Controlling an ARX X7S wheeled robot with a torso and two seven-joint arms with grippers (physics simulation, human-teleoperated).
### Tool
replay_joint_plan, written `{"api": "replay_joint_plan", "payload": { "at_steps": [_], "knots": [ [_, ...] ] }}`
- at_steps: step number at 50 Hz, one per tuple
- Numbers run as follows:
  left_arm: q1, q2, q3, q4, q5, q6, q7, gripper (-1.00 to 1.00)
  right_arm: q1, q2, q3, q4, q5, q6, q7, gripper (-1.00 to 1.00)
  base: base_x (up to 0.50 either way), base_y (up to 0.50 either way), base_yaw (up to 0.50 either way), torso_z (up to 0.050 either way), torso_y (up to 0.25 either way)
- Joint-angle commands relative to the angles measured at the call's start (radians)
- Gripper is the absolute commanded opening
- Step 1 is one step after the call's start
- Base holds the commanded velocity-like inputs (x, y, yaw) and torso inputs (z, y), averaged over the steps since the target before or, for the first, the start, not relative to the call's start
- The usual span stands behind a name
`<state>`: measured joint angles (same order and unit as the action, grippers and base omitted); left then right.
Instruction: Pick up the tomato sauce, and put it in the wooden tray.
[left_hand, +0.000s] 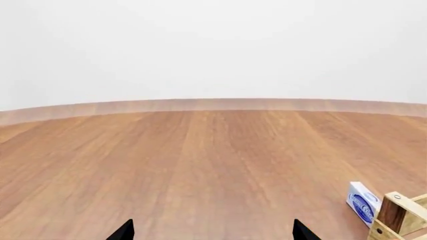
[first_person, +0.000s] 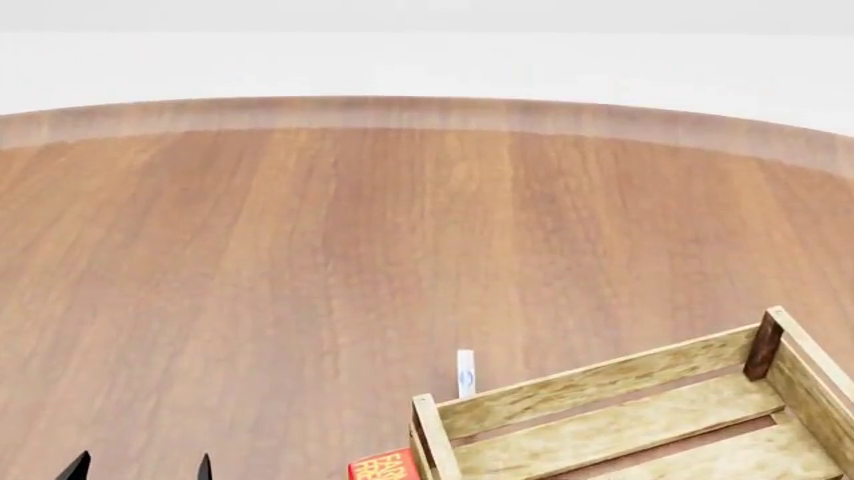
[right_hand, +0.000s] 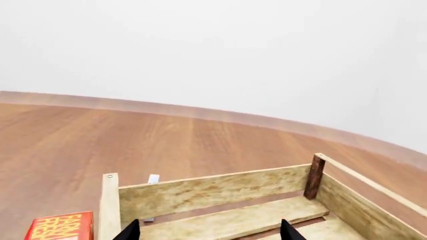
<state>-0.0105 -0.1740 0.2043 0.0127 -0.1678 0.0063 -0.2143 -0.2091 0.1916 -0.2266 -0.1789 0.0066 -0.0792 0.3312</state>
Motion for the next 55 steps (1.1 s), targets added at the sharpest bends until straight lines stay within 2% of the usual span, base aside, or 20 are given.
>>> {"api": "replay_joint_plan", "payload": {
  "at_steps": [1,28,35,55],
  "knots": [
    [-0.002,-0.005,0.005,-0.004,-0.005,0.005,-0.006,1.0,-0.111,0.016,0.011,-0.03,-0.005,-0.067,0.042,1.0,0.0,0.0,0.0,0.0,0.0],
    [0.0,-0.017,0.017,0.001,-0.016,0.004,-0.021,1.0,-0.311,0.035,-0.034,-0.023,-0.091,-0.239,0.134,1.0,0.0,0.0,0.0,0.0,0.0],
    [-0.002,-0.019,0.023,0.006,-0.017,-0.002,-0.027,1.0,-0.311,0.03,-0.041,0.035,-0.046,-0.271,0.139,1.0,0.0,0.0,0.0,0.0,0.0],
    [-0.006,-0.025,0.031,-0.001,-0.026,0.005,-0.033,1.0,-0.355,0.01,-0.084,0.072,-0.079,-0.302,0.183,1.0,0.0,0.0,0.0,0.0,0.0]
  ]
}}
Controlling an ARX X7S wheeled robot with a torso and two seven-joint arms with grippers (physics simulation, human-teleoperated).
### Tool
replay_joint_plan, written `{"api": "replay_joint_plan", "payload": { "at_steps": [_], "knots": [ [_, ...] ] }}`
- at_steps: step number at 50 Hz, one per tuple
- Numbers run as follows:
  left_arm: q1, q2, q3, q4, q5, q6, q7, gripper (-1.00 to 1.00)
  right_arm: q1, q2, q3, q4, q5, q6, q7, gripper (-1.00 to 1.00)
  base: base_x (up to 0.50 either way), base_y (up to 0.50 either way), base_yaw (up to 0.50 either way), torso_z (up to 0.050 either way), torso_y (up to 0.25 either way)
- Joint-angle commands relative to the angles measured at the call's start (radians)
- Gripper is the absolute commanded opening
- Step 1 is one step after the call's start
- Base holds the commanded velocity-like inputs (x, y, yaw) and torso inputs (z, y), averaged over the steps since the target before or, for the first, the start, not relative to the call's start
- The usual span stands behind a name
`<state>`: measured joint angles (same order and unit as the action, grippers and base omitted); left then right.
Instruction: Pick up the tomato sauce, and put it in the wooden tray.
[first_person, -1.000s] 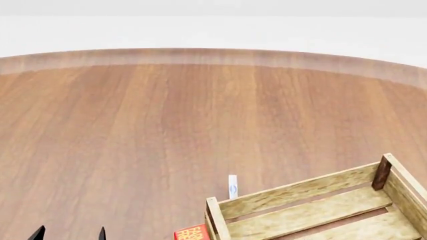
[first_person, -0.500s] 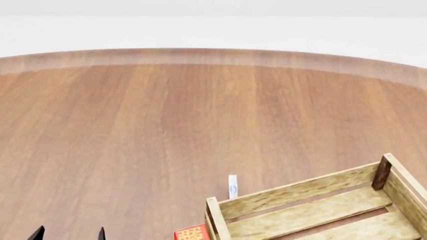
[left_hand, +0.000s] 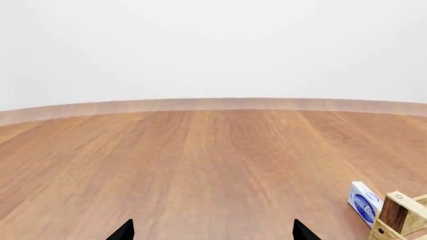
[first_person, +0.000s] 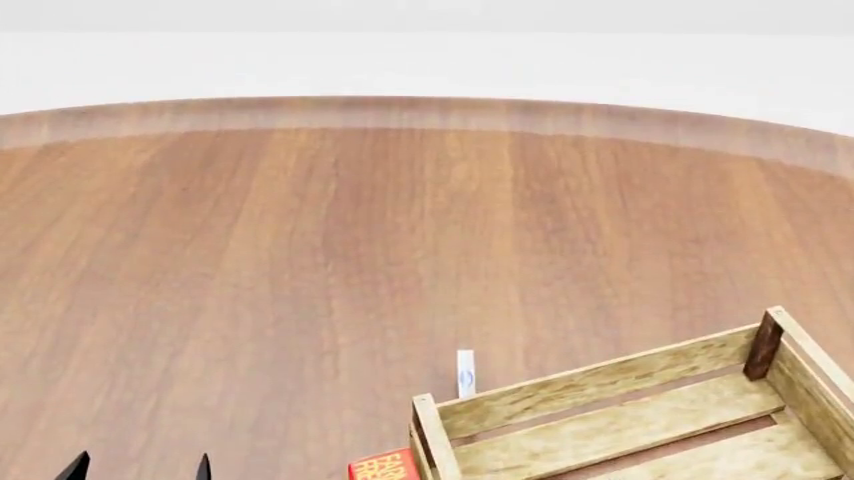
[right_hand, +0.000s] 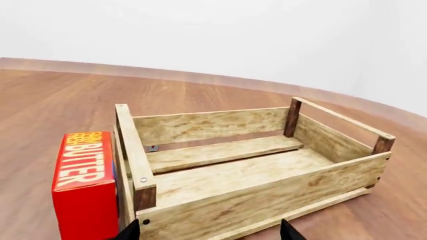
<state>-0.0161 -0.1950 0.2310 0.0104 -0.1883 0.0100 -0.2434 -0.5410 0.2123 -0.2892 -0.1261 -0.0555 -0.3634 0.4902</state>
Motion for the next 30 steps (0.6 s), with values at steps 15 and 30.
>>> {"api": "replay_joint_plan", "payload": {
  "at_steps": [15,30],
  "knots": [
    [-0.001,-0.008,0.009,-0.003,-0.011,0.008,-0.011,1.0,-0.05,-0.016,-0.031,0.112,-0.039,-0.184,0.08,1.0,0.0,0.0,0.0,0.0,0.0],
    [0.0,-0.013,0.013,0.0,-0.015,0.012,-0.022,1.0,-0.066,-0.007,-0.047,0.259,0.019,-0.341,0.094,1.0,0.0,0.0,0.0,0.0,0.0]
  ]
}}
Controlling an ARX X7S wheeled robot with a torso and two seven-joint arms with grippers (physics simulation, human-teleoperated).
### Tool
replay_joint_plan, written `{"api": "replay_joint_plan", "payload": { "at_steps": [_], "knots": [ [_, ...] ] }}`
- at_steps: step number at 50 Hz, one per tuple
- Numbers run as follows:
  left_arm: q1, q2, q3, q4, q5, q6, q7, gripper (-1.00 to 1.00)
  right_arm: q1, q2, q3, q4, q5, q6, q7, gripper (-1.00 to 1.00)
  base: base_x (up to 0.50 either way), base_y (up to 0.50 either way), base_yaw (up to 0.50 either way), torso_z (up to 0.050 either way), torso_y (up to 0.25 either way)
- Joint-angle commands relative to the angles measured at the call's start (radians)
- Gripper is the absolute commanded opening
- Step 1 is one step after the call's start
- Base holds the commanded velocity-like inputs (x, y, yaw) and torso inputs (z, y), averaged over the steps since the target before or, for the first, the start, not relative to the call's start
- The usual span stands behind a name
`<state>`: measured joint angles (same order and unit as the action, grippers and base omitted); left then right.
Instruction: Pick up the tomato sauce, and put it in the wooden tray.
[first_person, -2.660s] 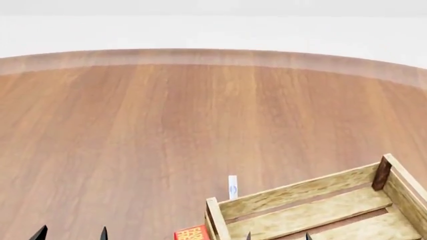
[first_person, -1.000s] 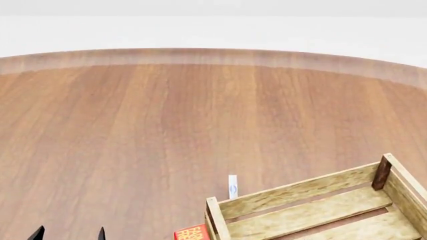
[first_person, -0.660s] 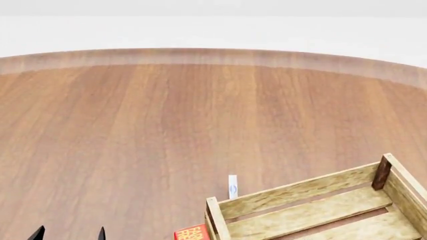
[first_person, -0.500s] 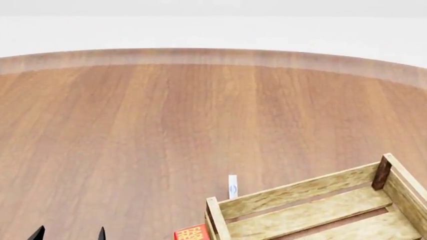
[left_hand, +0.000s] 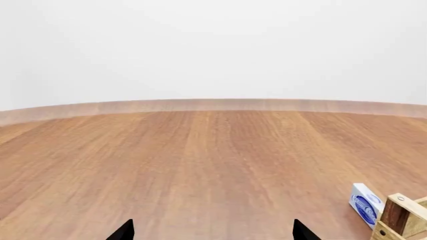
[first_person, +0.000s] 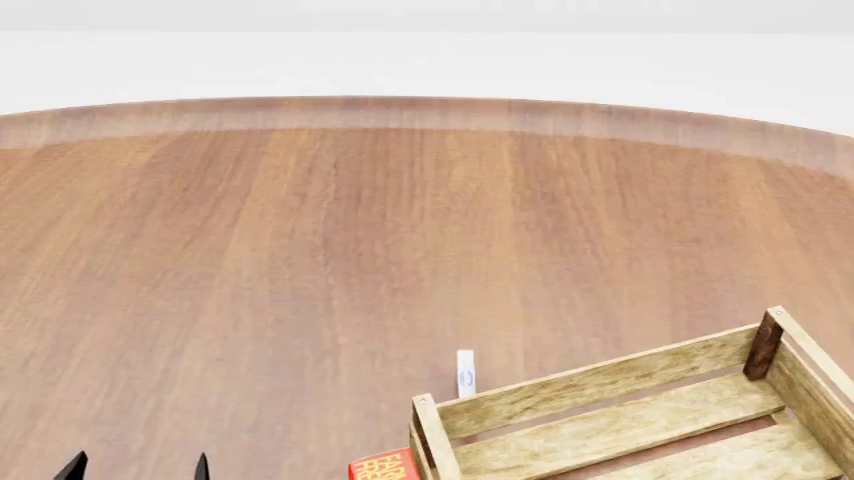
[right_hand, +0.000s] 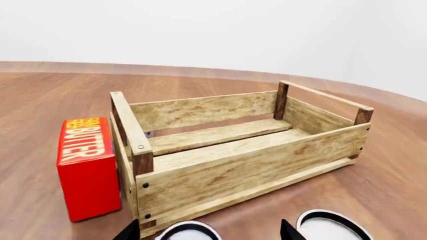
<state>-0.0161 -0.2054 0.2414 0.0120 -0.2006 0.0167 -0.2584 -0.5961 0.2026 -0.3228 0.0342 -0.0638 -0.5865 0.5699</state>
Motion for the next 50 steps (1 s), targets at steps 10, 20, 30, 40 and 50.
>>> {"api": "replay_joint_plan", "payload": {
  "at_steps": [10,20,30,40,50],
  "knots": [
    [0.002,-0.007,0.006,0.005,-0.006,0.002,-0.014,1.0,0.024,0.0,-0.041,0.193,0.036,-0.161,-0.002,1.0,0.0,0.0,0.0,0.0,0.0],
    [-0.008,-0.007,0.012,-0.018,-0.007,0.015,-0.013,1.0,0.049,0.011,-0.075,0.222,0.067,-0.127,-0.043,1.0,0.0,0.0,0.0,0.0,0.0],
    [-0.007,-0.01,0.015,-0.016,-0.011,0.017,-0.017,1.0,0.068,0.004,-0.09,0.247,0.083,-0.119,-0.05,1.0,0.0,0.0,0.0,0.0,0.0],
    [-0.008,-0.014,0.019,-0.019,-0.016,0.02,-0.018,1.0,0.1,-0.011,-0.112,0.3,0.126,-0.114,-0.075,1.0,0.0,0.0,0.0,0.0,0.0],
    [-0.005,-0.017,0.022,-0.013,-0.019,0.021,-0.024,1.0,0.135,-0.012,-0.124,0.334,0.201,-0.087,-0.118,1.0,0.0,0.0,0.0,0.0,0.0]
  ]
}}
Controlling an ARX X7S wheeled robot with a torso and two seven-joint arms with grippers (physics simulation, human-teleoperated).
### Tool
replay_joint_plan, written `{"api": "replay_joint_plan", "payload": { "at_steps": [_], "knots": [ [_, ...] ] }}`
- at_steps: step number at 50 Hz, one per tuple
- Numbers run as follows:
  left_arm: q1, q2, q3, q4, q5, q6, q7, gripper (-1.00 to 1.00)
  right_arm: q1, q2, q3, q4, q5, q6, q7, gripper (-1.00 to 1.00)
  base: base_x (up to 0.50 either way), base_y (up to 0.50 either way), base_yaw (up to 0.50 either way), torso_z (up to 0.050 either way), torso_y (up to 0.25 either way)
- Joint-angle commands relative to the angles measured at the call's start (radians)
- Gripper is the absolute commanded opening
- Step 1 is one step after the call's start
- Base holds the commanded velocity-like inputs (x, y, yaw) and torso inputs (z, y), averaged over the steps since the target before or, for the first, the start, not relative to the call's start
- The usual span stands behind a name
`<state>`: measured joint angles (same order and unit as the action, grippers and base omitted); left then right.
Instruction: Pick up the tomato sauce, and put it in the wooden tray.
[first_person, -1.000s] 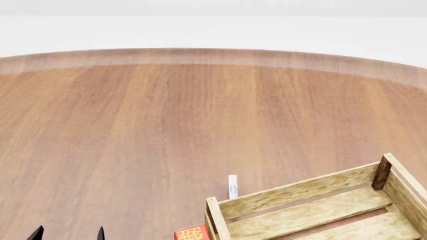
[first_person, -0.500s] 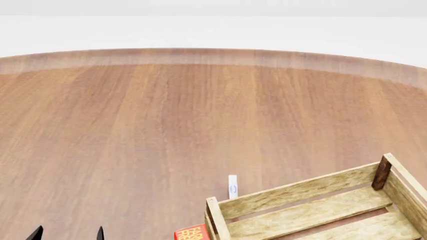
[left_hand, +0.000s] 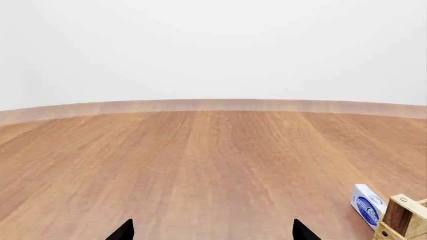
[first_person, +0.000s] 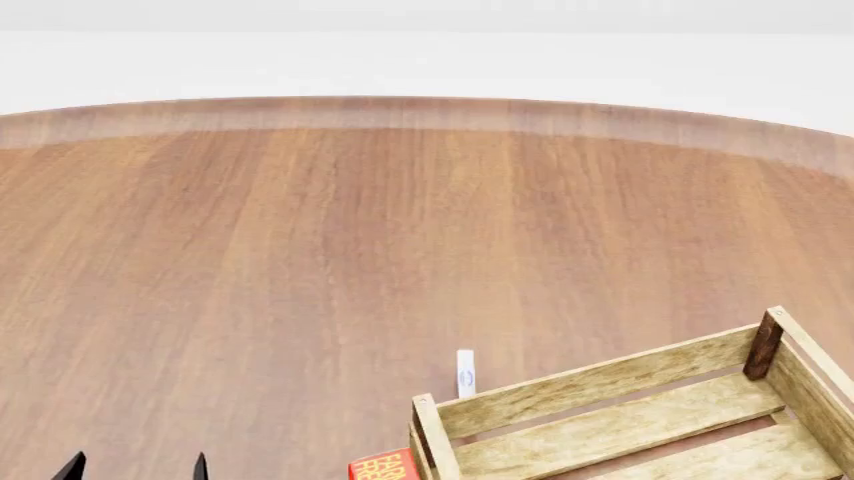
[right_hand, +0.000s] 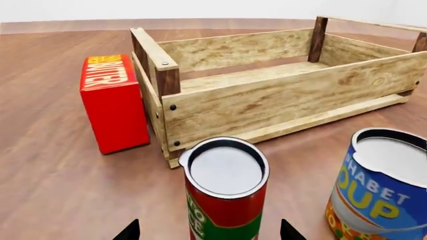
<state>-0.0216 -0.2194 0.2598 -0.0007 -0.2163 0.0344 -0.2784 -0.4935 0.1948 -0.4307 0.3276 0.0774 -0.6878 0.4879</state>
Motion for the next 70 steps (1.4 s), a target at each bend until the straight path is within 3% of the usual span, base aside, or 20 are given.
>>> {"api": "replay_joint_plan", "payload": {
  "at_steps": [1,70],
  "knots": [
    [0.0,-0.004,0.003,0.0,-0.004,0.004,-0.004,1.0,0.031,-0.004,-0.014,0.039,0.055,0.014,-0.029,1.0,0.0,0.0,0.0,0.0,0.0],
    [-0.005,-0.024,0.035,-0.003,-0.017,0.016,-0.033,1.0,0.122,0.005,-0.026,0.082,0.093,0.062,-0.006,1.0,0.0,0.0,0.0,0.0,0.0]
  ]
}}
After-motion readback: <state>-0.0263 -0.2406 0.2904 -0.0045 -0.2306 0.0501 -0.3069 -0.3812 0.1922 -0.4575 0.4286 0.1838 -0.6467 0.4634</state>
